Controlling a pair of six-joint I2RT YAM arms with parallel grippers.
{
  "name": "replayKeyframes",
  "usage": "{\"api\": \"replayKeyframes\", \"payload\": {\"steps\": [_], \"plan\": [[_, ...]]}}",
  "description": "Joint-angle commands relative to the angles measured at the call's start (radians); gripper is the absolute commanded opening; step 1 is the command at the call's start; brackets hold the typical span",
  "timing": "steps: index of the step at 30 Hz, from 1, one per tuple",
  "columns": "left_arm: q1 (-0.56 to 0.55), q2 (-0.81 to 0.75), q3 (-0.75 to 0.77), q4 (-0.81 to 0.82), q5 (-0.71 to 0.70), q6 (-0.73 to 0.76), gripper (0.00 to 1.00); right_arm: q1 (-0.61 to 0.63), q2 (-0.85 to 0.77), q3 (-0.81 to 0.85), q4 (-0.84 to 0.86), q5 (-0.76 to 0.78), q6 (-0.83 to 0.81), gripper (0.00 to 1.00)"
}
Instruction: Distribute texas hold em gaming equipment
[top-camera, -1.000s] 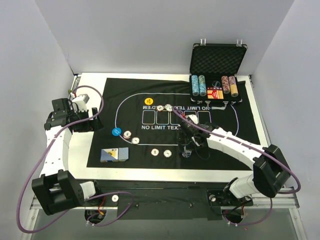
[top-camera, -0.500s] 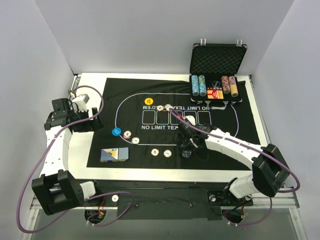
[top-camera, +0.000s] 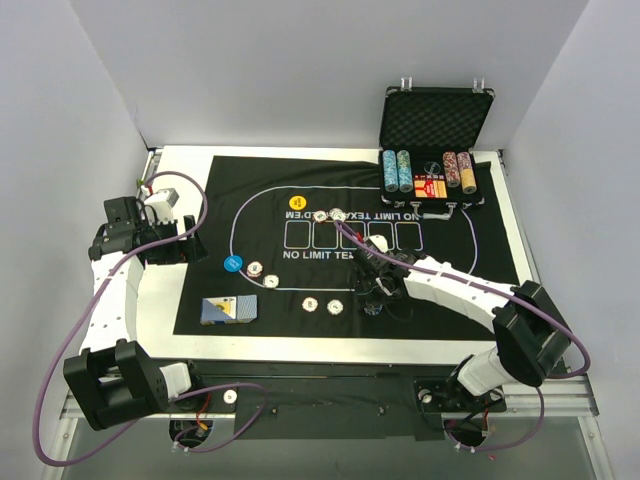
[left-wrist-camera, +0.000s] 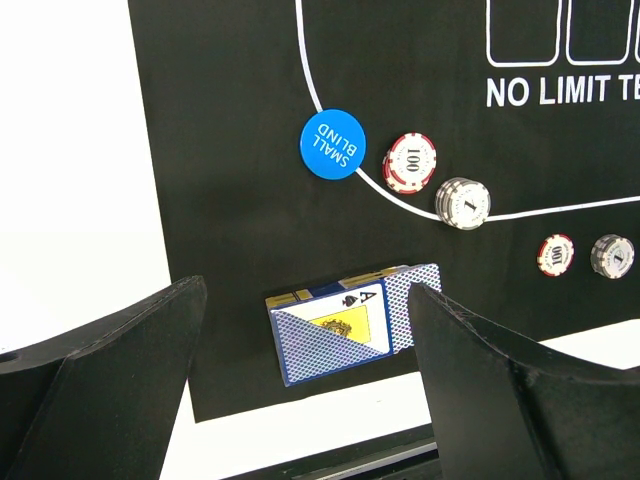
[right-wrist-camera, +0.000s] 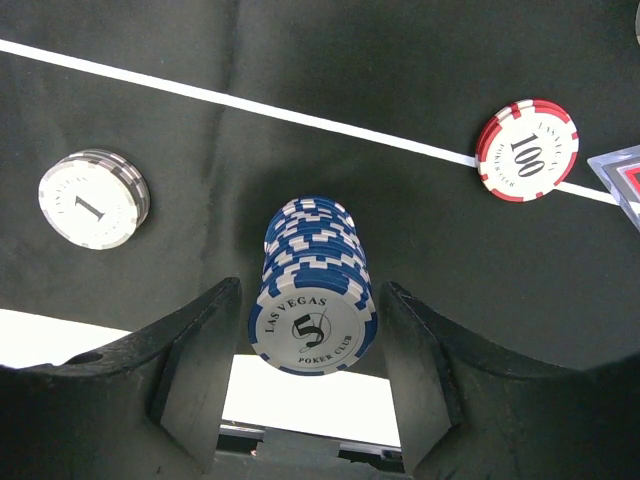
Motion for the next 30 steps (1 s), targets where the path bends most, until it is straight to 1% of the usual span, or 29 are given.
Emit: {"api": "replayKeyframes", "payload": {"steps": [1,6,10,16,24,30], "plan": [[0.007,-0.008,0.0,0.026,0.023,0.004,0.93,0.007,-0.027,-0.008,-0.021,0.01,0.011,0.51],[0.007,-0.008,0.003,0.026,0.025,0.001,0.93,0.007,-0.043,-0.005,-0.029,0.013,0.011,0.47],[0.008,-0.005,0.009,0.026,0.026,0.001,0.93,0.007,-0.041,-0.001,-0.033,0.013,0.008,0.4],[0.008,-0.002,0.01,0.027,0.026,-0.001,0.93,0.005,-0.043,0.004,-0.043,0.015,0.003,0.34],[0.008,-0.002,0.016,0.026,0.029,-0.001,0.93,0.0,-0.058,0.035,-0.073,0.031,-0.006,0.28],[0.008,0.003,0.023,0.027,0.029,-0.001,0.93,0.007,-0.081,0.128,-0.136,0.042,-0.015,0.26]]}}
